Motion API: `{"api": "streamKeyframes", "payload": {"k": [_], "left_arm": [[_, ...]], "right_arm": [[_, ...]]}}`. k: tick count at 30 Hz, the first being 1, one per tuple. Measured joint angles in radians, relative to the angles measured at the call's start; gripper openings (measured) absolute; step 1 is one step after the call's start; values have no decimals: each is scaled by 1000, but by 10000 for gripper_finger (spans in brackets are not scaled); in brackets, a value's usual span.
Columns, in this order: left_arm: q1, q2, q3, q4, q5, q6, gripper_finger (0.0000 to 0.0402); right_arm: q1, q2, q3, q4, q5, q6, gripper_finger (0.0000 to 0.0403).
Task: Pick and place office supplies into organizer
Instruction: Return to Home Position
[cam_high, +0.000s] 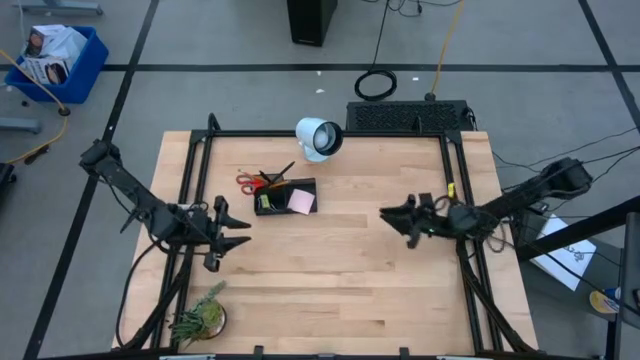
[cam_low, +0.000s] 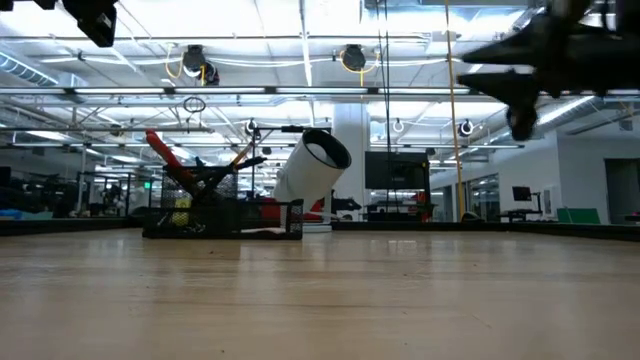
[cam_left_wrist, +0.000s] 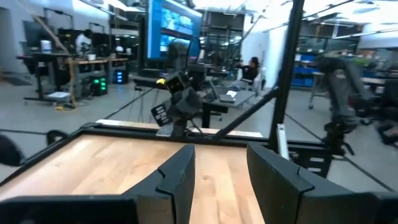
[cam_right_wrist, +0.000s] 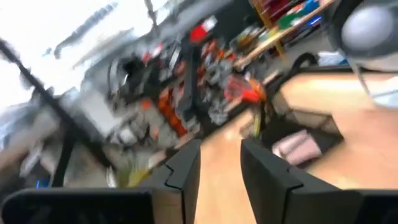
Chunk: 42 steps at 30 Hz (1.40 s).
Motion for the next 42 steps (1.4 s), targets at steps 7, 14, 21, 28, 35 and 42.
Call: {"api": "streamKeyframes", "payload": {"k": [7, 14, 21, 28, 35, 42], "left_arm": [[-2, 0, 0, 0, -15, -51, 147], [-4, 1, 0, 4, -12, -55, 147], [-3, 0, 0, 2, -9, -36, 147], [-4, -7, 0, 32, -11, -12, 147], [-35, -5, 0, 20, -7, -7, 148], [-60, -3, 0, 17, -14, 1, 147]], "right_arm": [[-192, 380, 258, 49, -214, 144, 95], [-395, 585, 440, 19, -387, 257, 191], [-516, 750, 592, 20, -390, 338, 255], [-523, 963, 824, 14, -512, 355, 251], [-557, 1034, 873, 13, -490, 377, 243], [-573, 1035, 882, -44, -410, 392, 242]]}}
